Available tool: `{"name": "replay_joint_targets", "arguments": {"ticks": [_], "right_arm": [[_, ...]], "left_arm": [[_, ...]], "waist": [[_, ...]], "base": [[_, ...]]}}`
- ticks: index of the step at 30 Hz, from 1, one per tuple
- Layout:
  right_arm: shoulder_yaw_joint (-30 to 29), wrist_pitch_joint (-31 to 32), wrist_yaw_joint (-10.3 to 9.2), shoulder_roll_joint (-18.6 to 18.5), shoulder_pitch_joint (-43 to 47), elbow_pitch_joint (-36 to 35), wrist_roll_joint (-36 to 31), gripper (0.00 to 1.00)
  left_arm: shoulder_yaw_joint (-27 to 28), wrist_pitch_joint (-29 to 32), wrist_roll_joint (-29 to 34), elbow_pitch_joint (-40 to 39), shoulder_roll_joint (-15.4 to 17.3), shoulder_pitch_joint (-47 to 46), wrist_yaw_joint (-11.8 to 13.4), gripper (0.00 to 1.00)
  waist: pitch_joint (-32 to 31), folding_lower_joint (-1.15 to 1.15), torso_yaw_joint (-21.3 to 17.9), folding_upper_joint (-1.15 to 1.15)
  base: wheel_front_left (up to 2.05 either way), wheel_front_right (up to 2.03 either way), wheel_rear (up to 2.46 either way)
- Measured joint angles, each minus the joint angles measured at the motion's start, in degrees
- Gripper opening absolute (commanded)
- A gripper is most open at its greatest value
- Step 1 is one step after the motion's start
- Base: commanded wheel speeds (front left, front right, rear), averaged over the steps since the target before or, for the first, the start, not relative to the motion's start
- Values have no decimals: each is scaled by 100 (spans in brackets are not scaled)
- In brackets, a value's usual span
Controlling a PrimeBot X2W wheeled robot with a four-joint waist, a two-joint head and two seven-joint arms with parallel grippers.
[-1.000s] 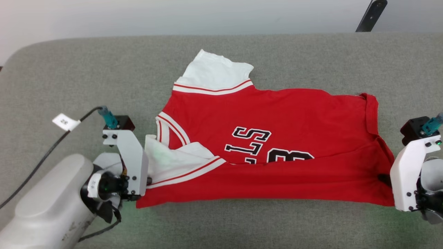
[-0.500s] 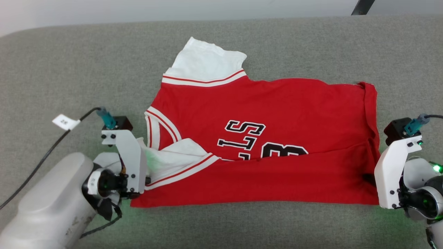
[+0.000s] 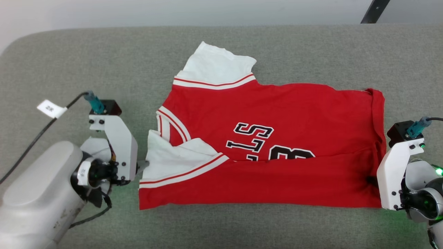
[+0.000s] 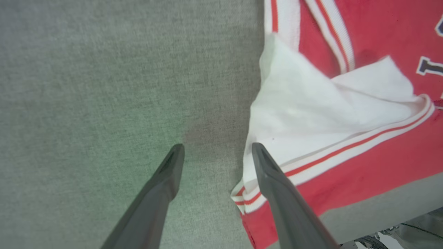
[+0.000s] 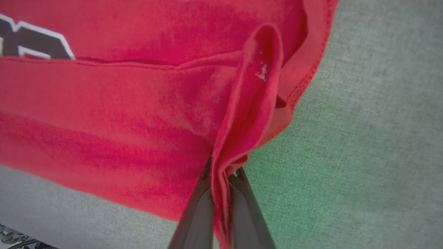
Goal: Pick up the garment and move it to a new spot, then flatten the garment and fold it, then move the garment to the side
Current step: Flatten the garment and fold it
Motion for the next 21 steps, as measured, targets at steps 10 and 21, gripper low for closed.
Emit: {"name": "replay_joint_targets", "arguments": {"ticks": [10,21], "right_arm": [[-5,-250,0,-33,13,234,-107,100],[-157,-1304,0,-186,303,-31,-222,100]], "left_arm": [[97,-408,4,-482,46,178,-18,100],[98,-1184,189,-533,-31,341,-410,100]], "waist": [[-120,0,119,0],[-614,0,124,0]], "base": [[0,0,0],[0,0,0]]}}
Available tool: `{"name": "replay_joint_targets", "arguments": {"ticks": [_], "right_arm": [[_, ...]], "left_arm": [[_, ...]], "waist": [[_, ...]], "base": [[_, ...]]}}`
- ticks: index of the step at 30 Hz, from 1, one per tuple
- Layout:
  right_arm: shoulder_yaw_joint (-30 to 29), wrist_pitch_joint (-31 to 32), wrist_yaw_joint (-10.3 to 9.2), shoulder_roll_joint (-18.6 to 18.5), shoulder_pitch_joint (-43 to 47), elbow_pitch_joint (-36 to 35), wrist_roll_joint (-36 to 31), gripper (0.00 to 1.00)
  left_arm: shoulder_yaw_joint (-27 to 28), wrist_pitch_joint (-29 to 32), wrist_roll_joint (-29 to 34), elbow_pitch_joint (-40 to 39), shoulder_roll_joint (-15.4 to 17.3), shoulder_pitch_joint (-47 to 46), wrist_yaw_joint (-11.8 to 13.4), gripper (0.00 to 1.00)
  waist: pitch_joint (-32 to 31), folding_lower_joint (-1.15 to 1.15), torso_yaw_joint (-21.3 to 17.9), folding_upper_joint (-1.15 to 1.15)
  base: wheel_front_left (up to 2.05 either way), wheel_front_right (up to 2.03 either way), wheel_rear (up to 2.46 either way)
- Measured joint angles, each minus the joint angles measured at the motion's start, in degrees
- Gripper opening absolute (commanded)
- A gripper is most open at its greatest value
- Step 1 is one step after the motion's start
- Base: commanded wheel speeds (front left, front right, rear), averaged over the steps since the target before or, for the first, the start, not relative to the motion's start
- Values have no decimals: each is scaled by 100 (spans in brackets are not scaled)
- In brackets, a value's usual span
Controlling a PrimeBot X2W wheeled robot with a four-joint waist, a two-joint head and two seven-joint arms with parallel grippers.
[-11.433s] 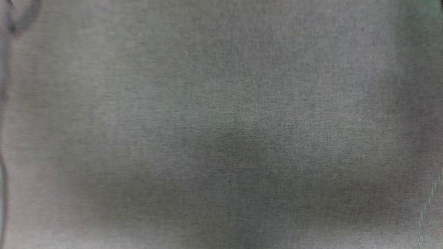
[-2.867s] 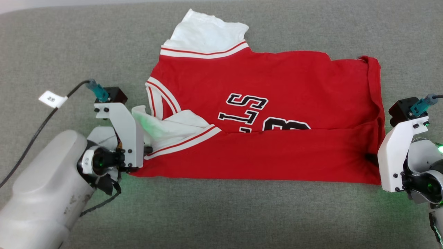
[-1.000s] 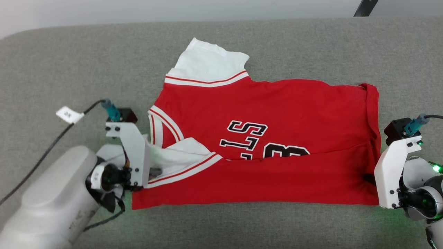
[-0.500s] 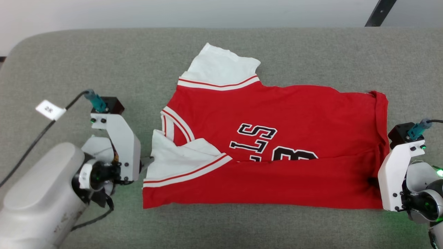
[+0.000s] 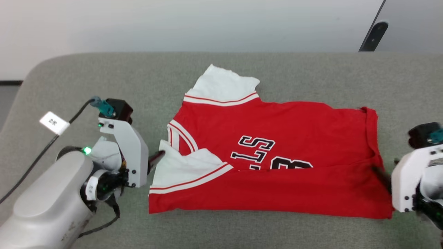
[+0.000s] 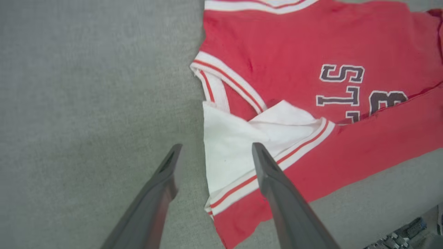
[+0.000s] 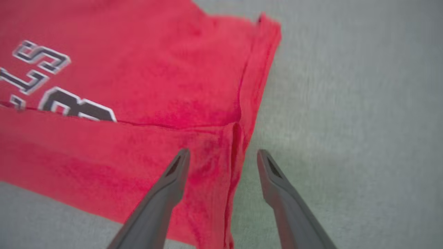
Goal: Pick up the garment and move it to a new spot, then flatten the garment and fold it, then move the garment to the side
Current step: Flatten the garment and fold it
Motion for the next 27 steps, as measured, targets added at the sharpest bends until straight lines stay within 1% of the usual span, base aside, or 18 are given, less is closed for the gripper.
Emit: {"name": "replay_joint_targets", "arguments": {"ticks": [5,8,10,13,15,17,20,22,27], "right_arm": [[-142,-1656,1,-226,422,-653,-430,100],[-309,-2700,0,-140,785,-950,-824,100],[-481,-3325,-1,56,1026,-1114,-1107,100],[-546,-4275,0,369,1391,-1360,-1662,100],[-605,-4867,0,677,1558,-1460,-1924,100],[-627,-5309,0,984,1694,-1502,-2190,100],[-630,-5687,0,1279,1762,-1540,-2483,100],[-665,-5804,0,1503,1759,-1569,-2513,100],[-635,-5879,0,1699,1612,-1622,-2686,100]], "left_arm": [[21,-547,257,52,-13,-22,-211,100],[44,-848,376,126,-44,-124,-352,100],[97,-1020,419,199,-85,-248,-428,100],[176,-1202,460,322,-113,-460,-553,100],[200,-1295,581,413,-69,-677,-637,100],[263,-1312,609,508,-22,-899,-724,100],[312,-1243,653,645,54,-1262,-883,100],[301,-1124,701,735,109,-1556,-973,100],[282,-636,839,893,304,-2363,-1131,100]], "waist": [[-171,0,-72,0],[-184,0,-175,0],[-161,0,-255,0],[-80,0,-392,0],[7,0,-494,0],[119,0,-601,0],[333,0,-759,0],[502,0,-862,0],[989,0,-1127,0]], "base": [[0,0,0],[0,0,0],[0,0,0],[0,0,0],[0,0,0],[0,0,0],[0,0,0],[0,0,0],[0,0,0]]}}
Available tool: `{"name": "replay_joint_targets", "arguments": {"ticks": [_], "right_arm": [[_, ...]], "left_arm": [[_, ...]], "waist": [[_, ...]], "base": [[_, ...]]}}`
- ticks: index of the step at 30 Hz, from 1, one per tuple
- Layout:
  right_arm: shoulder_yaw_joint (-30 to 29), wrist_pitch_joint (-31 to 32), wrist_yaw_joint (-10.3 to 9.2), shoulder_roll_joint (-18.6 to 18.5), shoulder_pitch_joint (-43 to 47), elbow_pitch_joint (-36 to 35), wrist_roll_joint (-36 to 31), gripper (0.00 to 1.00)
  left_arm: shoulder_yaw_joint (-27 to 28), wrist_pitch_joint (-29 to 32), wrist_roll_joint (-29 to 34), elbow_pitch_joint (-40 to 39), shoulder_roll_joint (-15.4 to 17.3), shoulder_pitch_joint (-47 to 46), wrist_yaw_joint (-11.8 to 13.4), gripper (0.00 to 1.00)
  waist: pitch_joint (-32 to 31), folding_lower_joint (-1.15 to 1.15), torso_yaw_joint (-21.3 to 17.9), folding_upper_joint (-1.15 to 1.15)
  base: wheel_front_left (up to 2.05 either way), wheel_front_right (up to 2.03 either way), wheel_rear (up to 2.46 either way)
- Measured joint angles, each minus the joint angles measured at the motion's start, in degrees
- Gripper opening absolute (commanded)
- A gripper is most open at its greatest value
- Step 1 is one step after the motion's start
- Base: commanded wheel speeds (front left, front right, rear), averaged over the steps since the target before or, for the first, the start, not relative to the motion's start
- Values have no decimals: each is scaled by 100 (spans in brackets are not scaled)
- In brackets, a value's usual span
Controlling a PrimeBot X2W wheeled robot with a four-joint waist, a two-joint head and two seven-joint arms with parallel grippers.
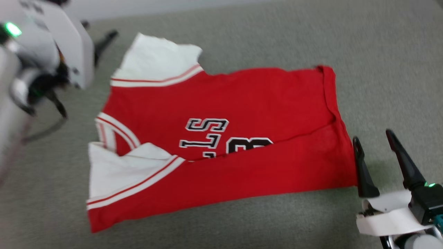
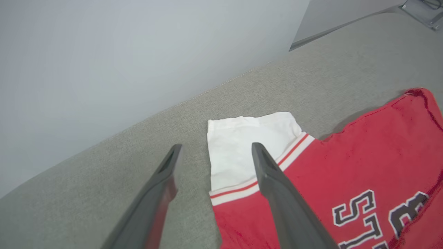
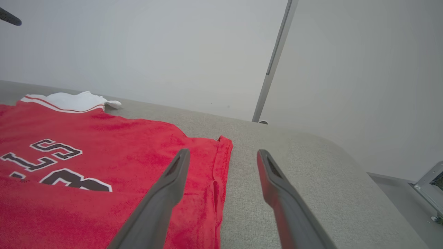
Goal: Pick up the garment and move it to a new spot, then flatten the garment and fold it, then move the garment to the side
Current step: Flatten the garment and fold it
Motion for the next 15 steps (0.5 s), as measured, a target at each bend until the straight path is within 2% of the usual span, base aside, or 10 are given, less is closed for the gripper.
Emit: {"name": "replay_joint_targets", "arguments": {"ticks": [7,15], "right_arm": [[81,-8,0,222,-242,-426,-11,100],[197,-8,0,341,-412,-479,32,100]], "left_arm": [[-99,818,125,256,216,-998,-141,100],[-377,1664,179,725,347,-1656,-259,100]], "waist": [[747,0,-373,0],[1480,0,-767,0]], "base": [[0,0,0],[0,0,0]]}}
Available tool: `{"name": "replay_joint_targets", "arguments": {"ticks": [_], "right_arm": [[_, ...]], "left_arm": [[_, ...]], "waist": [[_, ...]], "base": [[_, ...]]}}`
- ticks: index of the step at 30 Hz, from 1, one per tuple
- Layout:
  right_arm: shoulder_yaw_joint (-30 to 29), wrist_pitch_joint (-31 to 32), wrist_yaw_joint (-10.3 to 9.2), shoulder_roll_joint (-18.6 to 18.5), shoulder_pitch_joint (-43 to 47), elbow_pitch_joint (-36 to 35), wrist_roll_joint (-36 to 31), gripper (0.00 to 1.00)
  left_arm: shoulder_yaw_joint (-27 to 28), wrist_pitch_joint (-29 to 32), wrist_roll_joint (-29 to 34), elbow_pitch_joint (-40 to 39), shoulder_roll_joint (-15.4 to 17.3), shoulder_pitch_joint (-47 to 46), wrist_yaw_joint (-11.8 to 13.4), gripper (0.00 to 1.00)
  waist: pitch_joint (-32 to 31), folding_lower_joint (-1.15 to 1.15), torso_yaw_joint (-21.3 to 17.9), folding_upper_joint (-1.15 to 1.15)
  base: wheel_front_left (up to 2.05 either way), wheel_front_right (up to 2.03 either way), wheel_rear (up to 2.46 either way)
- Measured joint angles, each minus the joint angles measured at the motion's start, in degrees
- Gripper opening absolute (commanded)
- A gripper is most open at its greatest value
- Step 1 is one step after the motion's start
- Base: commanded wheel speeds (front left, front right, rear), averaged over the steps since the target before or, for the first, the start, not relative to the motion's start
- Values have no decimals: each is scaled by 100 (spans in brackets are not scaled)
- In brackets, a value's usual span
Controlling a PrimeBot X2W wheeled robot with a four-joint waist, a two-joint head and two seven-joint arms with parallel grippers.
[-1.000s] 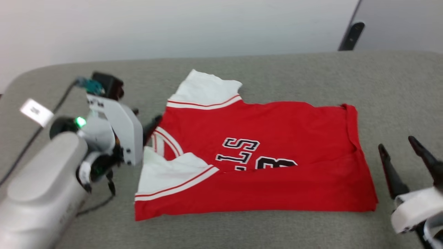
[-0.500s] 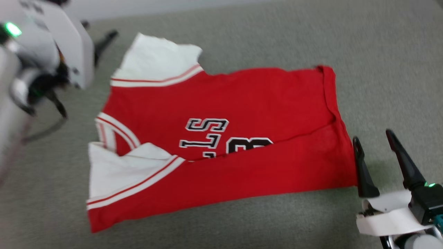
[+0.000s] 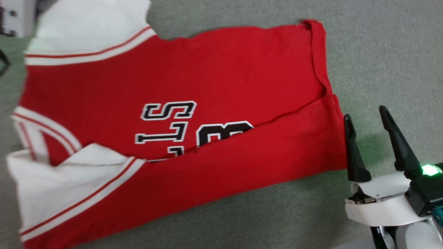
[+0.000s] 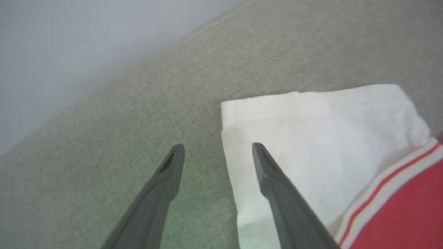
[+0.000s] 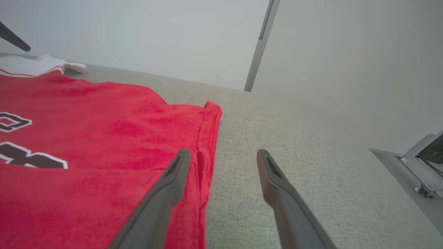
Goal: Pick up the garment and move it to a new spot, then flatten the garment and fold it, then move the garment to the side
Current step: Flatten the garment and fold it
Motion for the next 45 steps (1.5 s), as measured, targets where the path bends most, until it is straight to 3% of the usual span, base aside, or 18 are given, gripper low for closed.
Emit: {"name": "replay_joint_targets", "arguments": {"ticks": [6,17,24,26,28,29,40,45], "right_arm": [[104,-1,0,22,-77,44,25,100],[110,0,0,36,-152,142,158,100],[102,0,0,38,-216,226,256,100],[111,0,0,38,-219,257,289,100],[118,0,0,38,-241,264,316,100],[121,0,0,38,-260,270,336,100],[-18,0,0,42,-370,210,350,100],[23,0,0,24,-795,259,293,100]], "left_arm": [[-133,750,51,485,87,-396,42,100],[-226,2040,25,790,-176,-902,845,100],[-256,2242,-40,589,-376,-877,1168,71],[-260,2271,-40,536,-389,-862,1239,49],[-312,2335,-8,486,-387,-858,1285,35],[-322,2374,-4,464,-383,-858,1291,0],[-328,2079,-31,269,-436,-603,1334,0],[-314,1742,-111,371,-563,-409,1225,0]], "waist": [[322,0,-311,0],[558,0,-542,0],[594,0,-546,0],[599,0,-563,0],[602,0,-582,0],[602,0,-592,0],[452,0,-559,0],[270,0,-469,0]], "base": [[0,0,0],[0,0,0],[0,0,0],[0,0,0],[0,0,0],[0,0,0],[0,0,0],[0,0,0]]}}
